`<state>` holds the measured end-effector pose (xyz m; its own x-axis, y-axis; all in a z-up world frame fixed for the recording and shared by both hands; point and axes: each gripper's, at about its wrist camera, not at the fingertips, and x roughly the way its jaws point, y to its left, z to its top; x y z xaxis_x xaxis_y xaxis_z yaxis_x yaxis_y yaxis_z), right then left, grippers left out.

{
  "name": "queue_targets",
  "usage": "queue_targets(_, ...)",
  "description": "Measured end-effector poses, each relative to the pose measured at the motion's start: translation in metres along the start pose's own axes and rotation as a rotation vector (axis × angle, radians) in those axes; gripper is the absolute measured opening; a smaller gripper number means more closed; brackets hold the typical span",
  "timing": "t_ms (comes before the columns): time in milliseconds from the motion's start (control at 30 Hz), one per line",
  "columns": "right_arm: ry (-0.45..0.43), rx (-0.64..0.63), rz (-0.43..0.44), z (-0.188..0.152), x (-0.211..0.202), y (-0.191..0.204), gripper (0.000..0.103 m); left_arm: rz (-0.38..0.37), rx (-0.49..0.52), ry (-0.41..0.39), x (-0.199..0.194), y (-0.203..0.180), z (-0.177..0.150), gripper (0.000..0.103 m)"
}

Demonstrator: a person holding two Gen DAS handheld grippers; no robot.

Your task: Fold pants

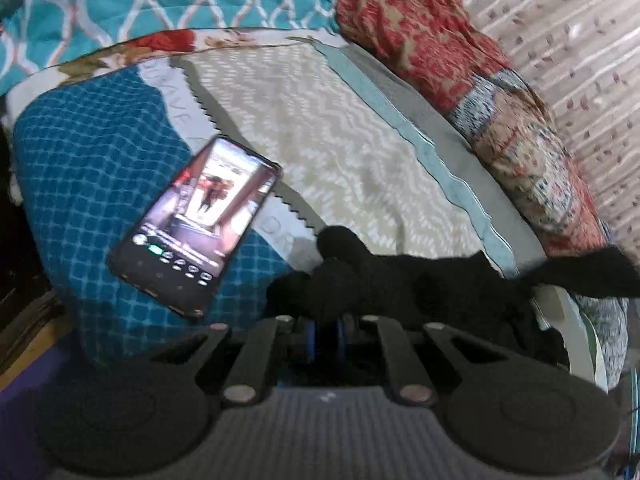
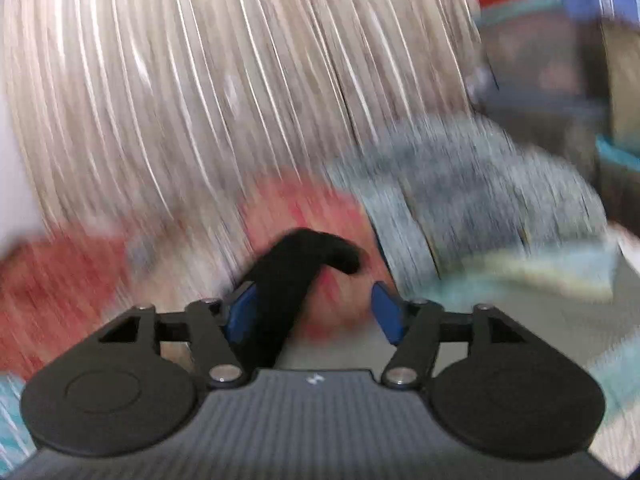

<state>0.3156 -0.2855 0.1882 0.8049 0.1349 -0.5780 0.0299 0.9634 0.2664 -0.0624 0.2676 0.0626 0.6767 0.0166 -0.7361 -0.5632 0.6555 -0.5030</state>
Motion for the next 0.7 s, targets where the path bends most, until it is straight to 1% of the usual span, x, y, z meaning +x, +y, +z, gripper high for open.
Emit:
queue_targets(67,0.109,0.047,-0.016,-0.055,0.014,-0.026,0.046,-0.010,0.026,-0.003,0.001,-0.004,0.002,0.008)
queue_targets(133,0.173,0.143,-0.040,-0.108,0.016,-0.054,0.046,-0.021,0.041,-0.008,0.002,-0.008,0.006,0.008)
queue_targets(233,0.193,0.311,-0.036,-0.159,0.009,-0.087,0.048,-0.027,0.052,-0.011,0.001,-0.014,0.010,0.008)
queue_targets(267,0.198,0.383,-0.020,-0.168,0.010,-0.097,0.048,-0.027,0.055,-0.012,0.001,-0.017,0.010,0.008)
queue_targets(300,0.199,0.435,-0.004,-0.178,0.011,-0.098,0.049,-0.029,0.057,-0.012,0.001,-0.019,0.010,0.008)
queue_targets(333,0.181,0.462,-0.004,-0.181,0.015,-0.098,0.049,-0.030,0.058,-0.013,0.000,-0.021,0.010,0.008)
queue_targets(367,0.162,0.463,-0.004,-0.183,0.019,-0.094,0.049,-0.031,0.058,-0.014,-0.002,-0.022,0.009,0.008)
queue_targets(400,0.154,0.461,0.008,-0.176,0.027,-0.091,0.049,-0.033,0.059,-0.016,-0.004,-0.023,0.008,0.008)
queue_targets(433,0.158,0.466,0.030,-0.175,0.032,-0.086,0.049,-0.035,0.060,-0.018,-0.007,-0.024,0.007,0.008)
queue_targets(467,0.177,0.468,0.053,-0.169,0.042,-0.081,0.046,-0.036,0.061,-0.019,-0.009,-0.025,0.007,0.008)
queue_targets(500,0.203,0.459,0.060,-0.170,0.051,-0.076,0.026,-0.034,0.064,-0.020,-0.012,-0.026,0.006,0.008)
queue_targets(533,0.246,0.425,0.038,-0.170,0.062,-0.070,0.011,-0.032,0.065,-0.023,-0.014,-0.028,0.005,0.008)
queue_targets(567,0.250,0.396,-0.006,-0.163,0.065,-0.067,0.012,-0.030,0.064,-0.026,-0.017,-0.029,0.005,0.008)
queue_targets(600,0.224,0.379,-0.030,-0.156,0.060,-0.067,0.012,-0.031,0.062,-0.030,-0.020,-0.030,0.005,0.008)
queue_targets(633,0.175,0.384,-0.021,-0.145,0.048,-0.073,0.011,-0.035,0.061,-0.035,-0.023,-0.031,0.005,0.008)
queue_targets(667,0.108,0.415,-0.012,-0.130,0.031,-0.085,0.011,-0.036,0.064,-0.040,-0.026,-0.033,0.005,0.008)
queue_targets(700,0.035,0.435,-0.024,-0.114,0.009,-0.100,0.011,-0.034,0.072,-0.045,-0.028,-0.036,0.006,0.008)
